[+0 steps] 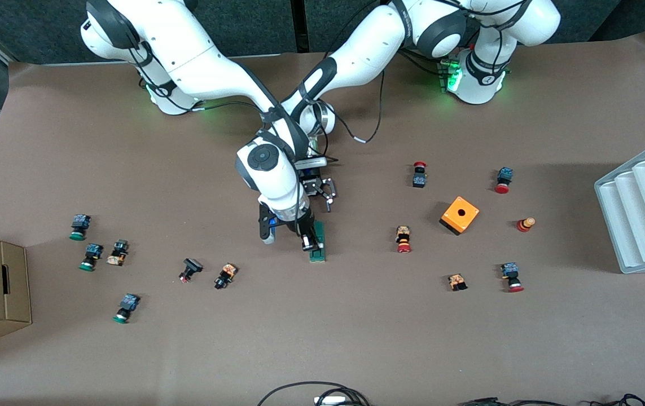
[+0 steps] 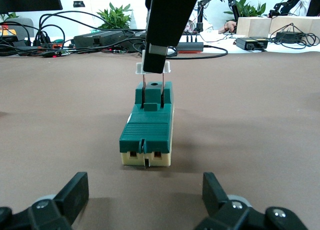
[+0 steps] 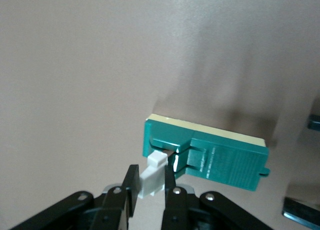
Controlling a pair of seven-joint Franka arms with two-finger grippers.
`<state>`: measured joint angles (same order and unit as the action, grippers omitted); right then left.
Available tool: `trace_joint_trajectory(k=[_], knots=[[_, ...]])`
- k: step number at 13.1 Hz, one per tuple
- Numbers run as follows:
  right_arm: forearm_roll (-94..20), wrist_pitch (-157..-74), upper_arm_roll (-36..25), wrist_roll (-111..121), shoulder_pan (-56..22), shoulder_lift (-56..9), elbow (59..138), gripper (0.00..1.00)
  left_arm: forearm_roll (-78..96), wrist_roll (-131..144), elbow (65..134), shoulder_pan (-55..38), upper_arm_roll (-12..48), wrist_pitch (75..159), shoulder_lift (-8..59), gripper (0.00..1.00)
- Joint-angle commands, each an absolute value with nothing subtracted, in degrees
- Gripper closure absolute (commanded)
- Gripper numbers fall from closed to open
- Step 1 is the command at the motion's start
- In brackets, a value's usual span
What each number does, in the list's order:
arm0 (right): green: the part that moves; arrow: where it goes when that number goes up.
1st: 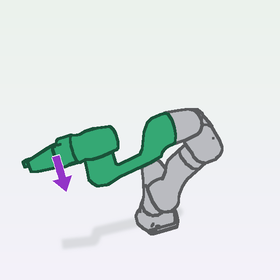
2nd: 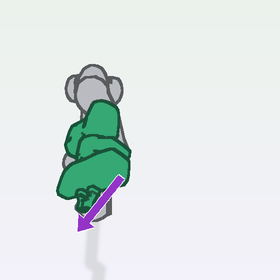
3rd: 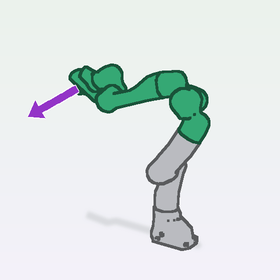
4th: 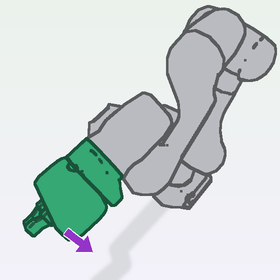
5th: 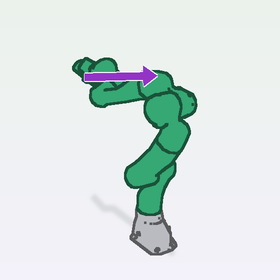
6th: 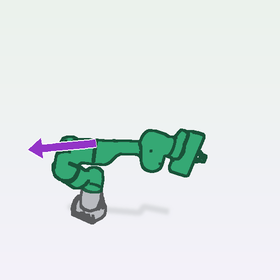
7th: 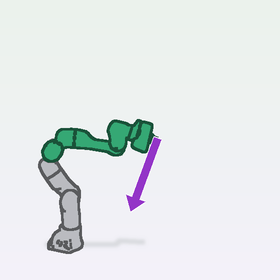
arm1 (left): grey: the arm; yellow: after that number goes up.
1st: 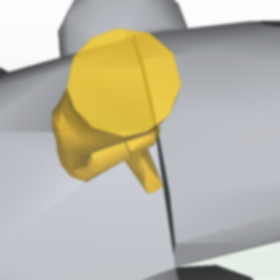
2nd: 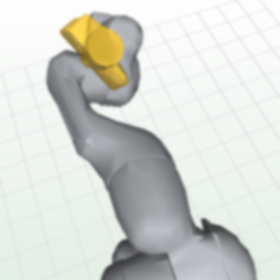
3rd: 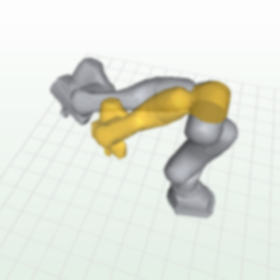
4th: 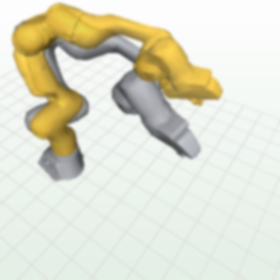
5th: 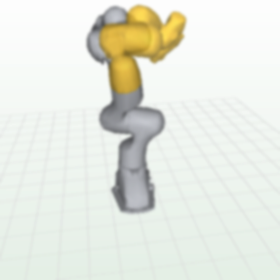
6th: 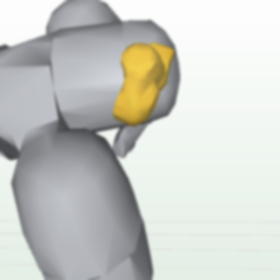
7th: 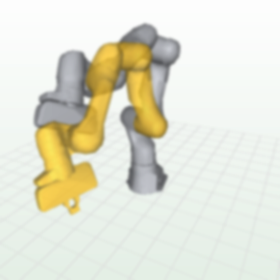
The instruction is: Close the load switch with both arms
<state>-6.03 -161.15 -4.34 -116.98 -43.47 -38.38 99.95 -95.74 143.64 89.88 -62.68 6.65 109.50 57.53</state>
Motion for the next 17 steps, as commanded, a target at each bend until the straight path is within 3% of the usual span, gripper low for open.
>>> trace_joint_trajectory(k=[1, 17], knots=[[-4.48, -161.81, -4.48, -117.6, -42.45, -41.31, 96.06, 0.63, -96.06, 144.67, 90.18, -62.49, 6.42, 110.48, 59.68, 0.0], [-4.22, -161.81, -4.57, -117.6, -41.92, -44.12, 94.04, 0.63, -96.15, 144.58, 90.0, -62.49, 6.42, 110.48, 59.77, 0.0]])
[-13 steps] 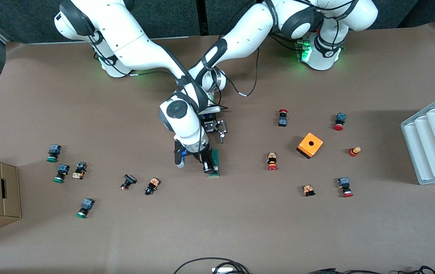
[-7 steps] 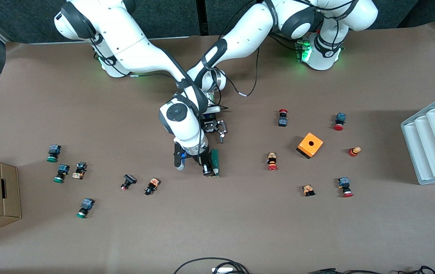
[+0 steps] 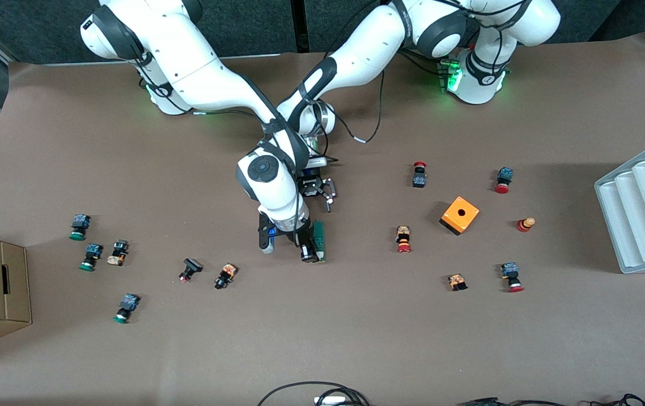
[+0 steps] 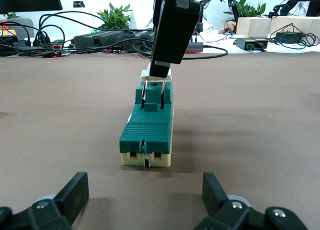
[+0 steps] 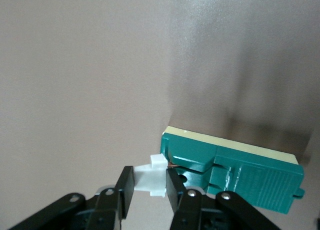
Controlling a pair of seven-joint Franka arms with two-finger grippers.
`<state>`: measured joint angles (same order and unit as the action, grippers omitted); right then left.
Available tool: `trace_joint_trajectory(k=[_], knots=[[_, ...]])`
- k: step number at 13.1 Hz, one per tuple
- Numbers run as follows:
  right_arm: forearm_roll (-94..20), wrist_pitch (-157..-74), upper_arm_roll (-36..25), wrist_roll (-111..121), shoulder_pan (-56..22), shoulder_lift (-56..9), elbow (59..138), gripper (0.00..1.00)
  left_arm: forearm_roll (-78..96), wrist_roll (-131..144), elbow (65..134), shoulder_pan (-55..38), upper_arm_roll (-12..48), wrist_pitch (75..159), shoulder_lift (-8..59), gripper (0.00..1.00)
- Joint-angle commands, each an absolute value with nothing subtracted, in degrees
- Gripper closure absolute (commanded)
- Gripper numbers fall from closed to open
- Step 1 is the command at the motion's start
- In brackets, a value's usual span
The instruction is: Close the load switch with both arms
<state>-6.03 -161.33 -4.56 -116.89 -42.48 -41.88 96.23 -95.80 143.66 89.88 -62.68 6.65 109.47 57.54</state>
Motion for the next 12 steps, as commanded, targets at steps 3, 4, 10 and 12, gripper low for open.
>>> trace_joint_trajectory(k=[3, 4, 10, 12], knots=[[-4.22, -161.81, -4.57, -117.6, -41.84, -44.47, 93.96, 0.63, -96.15, 144.58, 90.0, -62.49, 6.42, 110.48, 59.77, 0.0], [-4.22, -161.81, -4.57, -117.6, -41.84, -44.56, 93.96, 0.64, -96.15, 144.58, 90.0, -62.49, 6.42, 110.48, 59.77, 0.0], [-4.31, -159.8, -4.66, -117.6, -41.4, -44.65, 91.94, 0.69, -96.15, 144.49, 90.0, -62.49, 6.42, 110.48, 59.77, 0.0], [-4.39, -158.73, -4.66, -117.6, -41.31, -44.74, 91.23, 0.7, -96.15, 144.41, 89.91, -62.49, 6.42, 110.48, 59.77, 0.0]])
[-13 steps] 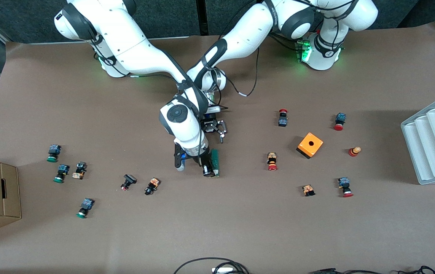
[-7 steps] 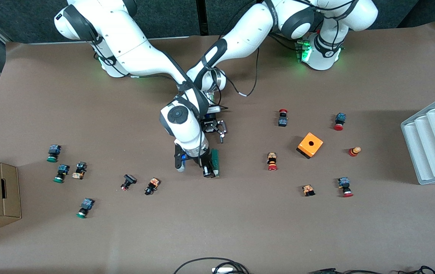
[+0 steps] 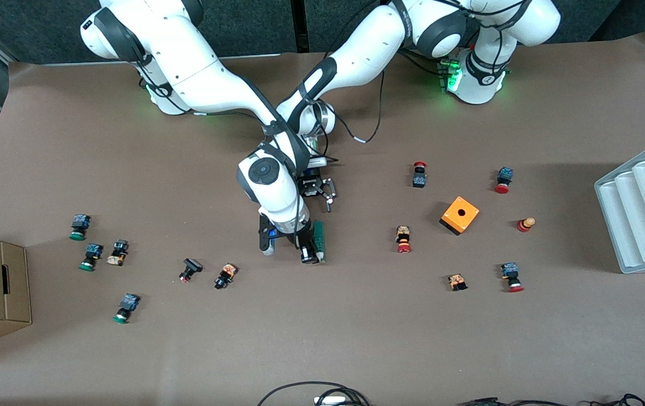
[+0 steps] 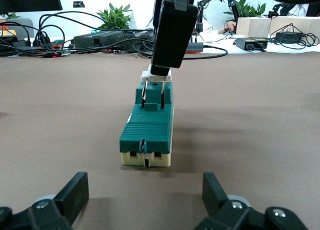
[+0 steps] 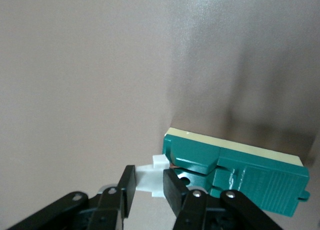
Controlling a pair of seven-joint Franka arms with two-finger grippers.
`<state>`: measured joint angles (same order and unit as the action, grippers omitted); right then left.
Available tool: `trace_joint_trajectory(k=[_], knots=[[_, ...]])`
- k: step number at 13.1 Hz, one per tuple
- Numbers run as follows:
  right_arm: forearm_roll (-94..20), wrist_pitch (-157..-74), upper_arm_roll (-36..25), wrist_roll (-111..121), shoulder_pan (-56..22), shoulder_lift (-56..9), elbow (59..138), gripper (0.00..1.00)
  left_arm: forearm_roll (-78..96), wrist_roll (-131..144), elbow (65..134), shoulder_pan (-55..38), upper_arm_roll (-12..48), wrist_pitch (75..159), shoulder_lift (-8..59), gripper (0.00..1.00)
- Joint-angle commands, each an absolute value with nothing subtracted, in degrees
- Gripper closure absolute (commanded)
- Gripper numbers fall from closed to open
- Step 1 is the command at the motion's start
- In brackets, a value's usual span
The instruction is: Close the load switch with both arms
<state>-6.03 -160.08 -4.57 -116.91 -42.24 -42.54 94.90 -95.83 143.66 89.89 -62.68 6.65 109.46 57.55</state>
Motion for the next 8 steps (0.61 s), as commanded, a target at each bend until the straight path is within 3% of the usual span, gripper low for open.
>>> trace_joint_trajectory(k=[1, 8], knots=[[-4.39, -158.73, -4.66, -117.68, -41.31, -44.74, 91.14, 0.7, -96.15, 144.49, 89.91, -62.49, 6.42, 110.48, 59.77, 0.0], [-4.31, -158.73, -4.75, -117.69, -41.31, -45.79, 90.97, 0.71, -96.15, 144.41, 89.91, -62.49, 6.42, 110.48, 59.77, 0.0]])
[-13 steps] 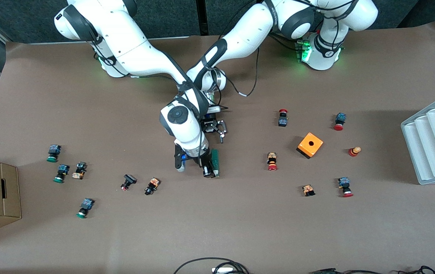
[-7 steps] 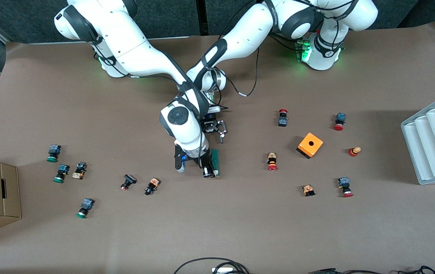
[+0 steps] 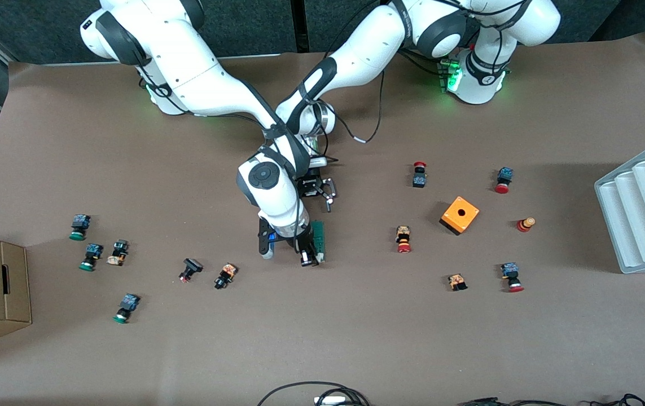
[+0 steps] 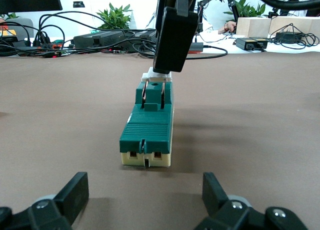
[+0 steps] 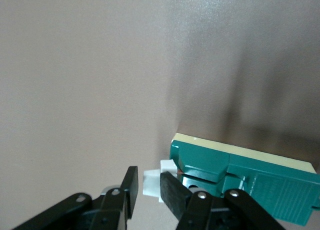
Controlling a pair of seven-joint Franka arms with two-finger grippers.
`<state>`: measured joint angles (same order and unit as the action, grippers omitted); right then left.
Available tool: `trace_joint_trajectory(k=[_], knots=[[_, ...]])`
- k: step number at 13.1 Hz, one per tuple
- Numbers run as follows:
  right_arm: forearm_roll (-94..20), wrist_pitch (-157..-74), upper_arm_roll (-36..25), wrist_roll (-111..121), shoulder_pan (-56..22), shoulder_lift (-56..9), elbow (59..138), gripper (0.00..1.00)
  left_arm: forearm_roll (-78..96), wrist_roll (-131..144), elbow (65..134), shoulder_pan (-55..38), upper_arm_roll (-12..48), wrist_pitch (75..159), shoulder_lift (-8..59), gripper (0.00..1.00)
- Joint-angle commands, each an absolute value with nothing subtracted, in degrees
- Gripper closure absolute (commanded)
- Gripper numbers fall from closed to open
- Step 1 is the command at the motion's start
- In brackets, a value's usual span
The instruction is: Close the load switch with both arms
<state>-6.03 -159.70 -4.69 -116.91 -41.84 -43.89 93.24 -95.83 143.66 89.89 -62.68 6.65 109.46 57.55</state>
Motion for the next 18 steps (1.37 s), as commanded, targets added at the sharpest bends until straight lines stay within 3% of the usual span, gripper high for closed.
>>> trace_joint_trajectory(k=[1, 2, 4, 6, 13, 18], knots=[[-4.39, -158.47, -4.75, -117.6, -41.22, -45.53, 90.62, 0.71, -96.15, 144.4, 89.91, -62.49, 6.42, 110.48, 59.77, 0.0], [-4.48, -156.64, -4.75, -117.51, -41.05, -45.09, 90.01, 0.65, -96.15, 144.49, 89.91, -62.49, 6.42, 110.48, 59.77, 0.0], [-4.57, -150.15, -4.75, -117.42, -39.47, -42.73, 87.55, 0.29, -96.15, 144.4, 89.82, -62.49, 6.42, 110.48, 59.77, 0.0], [-4.4, -146.0, -4.05, -116.2, -36.23, -38.69, 87.19, 0.01, -96.15, 144.4, 89.82, -62.49, 6.42, 110.48, 59.77, 0.0], [-4.39, -124.13, 5.43, -80.66, -15.15, -21.03, 92.71, 0.0, -95.89, 143.18, 89.74, -62.4, 6.5, 110.65, 58.89, 0.0], [-4.83, -112.08, 6.24, -49.81, -4.68, -11.44, 95.89, 0.0, -92.21, 135.2, 89.65, -60.56, 6.94, 111.44, 56.26, 0.0]])
